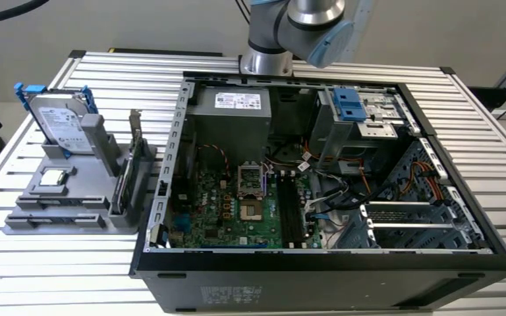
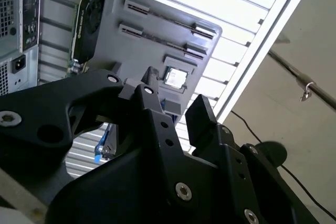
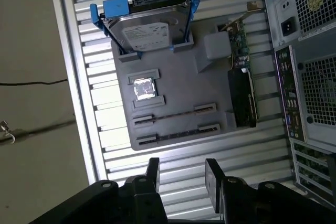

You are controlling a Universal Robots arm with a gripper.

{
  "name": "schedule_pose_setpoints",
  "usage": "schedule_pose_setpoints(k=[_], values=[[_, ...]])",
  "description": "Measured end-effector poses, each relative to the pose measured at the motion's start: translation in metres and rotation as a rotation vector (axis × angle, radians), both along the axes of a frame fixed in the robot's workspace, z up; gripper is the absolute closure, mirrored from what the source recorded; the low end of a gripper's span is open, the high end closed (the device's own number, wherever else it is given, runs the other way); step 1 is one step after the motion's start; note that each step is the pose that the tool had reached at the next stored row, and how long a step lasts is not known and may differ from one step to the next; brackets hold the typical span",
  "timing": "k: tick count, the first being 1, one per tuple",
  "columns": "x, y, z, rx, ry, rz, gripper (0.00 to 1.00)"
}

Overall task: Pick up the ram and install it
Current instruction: 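Pick up the ram and move it above insertion slot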

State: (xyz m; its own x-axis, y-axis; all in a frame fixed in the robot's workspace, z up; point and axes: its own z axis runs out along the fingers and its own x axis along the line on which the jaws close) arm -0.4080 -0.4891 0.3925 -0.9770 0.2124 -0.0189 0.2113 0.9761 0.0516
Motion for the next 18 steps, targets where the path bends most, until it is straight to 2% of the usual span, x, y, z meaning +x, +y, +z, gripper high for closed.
schedule_pose_setpoints(k=[18], values=[[-0.0001,0.0000,-0.0005,0.0000,0.0001,-0.273,0.00]])
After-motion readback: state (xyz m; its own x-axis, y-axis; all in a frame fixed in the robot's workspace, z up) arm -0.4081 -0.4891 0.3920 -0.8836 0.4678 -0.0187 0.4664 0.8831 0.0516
